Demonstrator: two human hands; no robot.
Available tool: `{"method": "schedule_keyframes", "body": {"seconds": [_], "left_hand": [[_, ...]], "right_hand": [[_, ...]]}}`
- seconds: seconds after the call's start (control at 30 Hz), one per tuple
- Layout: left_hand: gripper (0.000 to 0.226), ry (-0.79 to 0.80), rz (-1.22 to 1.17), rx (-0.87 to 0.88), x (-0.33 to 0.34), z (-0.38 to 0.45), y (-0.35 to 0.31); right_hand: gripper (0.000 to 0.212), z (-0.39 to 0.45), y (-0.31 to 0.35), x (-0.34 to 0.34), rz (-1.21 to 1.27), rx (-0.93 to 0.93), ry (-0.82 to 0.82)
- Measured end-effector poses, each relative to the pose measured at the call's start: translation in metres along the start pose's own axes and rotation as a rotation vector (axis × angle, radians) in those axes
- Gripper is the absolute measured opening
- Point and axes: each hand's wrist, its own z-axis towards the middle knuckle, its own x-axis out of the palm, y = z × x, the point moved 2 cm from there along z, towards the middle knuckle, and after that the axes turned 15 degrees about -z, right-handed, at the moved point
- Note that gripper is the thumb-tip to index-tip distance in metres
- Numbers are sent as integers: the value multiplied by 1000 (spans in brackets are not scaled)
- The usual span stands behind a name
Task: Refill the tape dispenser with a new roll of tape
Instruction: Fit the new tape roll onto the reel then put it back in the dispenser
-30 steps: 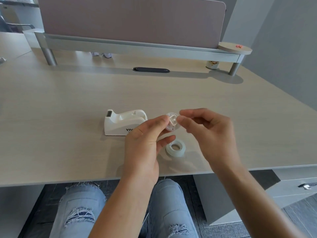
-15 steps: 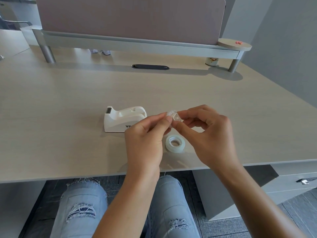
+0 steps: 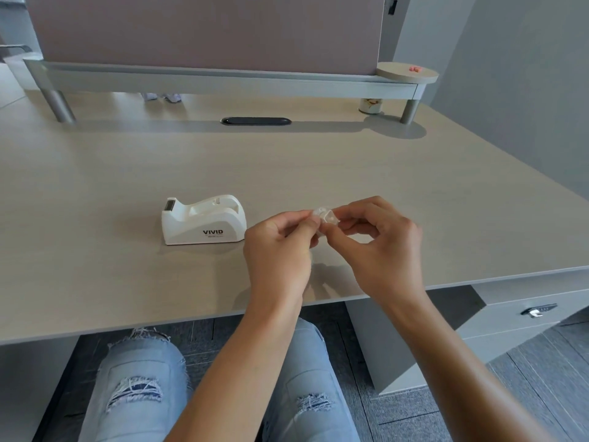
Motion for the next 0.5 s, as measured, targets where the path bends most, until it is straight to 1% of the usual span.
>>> {"method": "schedule_keyframes", "body": {"seconds": [0.1, 0.2, 0.27, 0.33, 0.4, 0.43, 0.5], "left_hand": [[8, 5, 7, -12, 7, 2, -1], [8, 12, 66, -10, 13, 9, -4], [14, 24, 168, 31, 15, 18, -6], [21, 55, 293, 74, 17, 31, -6], [16, 67, 416, 84, 20, 45, -3], [10, 73, 472, 83, 22, 50, -1], [11, 82, 598, 86, 28, 59, 1]], "right_hand": [[10, -1, -6, -3, 59, 25, -4], [10, 1, -14, -8, 205, 169, 26], [11, 3, -23, -12, 287, 269, 10], [8, 5, -32, -14, 308, 326, 0], [8, 6, -41, -15, 284, 359, 14], [12, 6, -44, -14, 269, 372, 28], [21, 6, -47, -13, 235, 372, 56]]}}
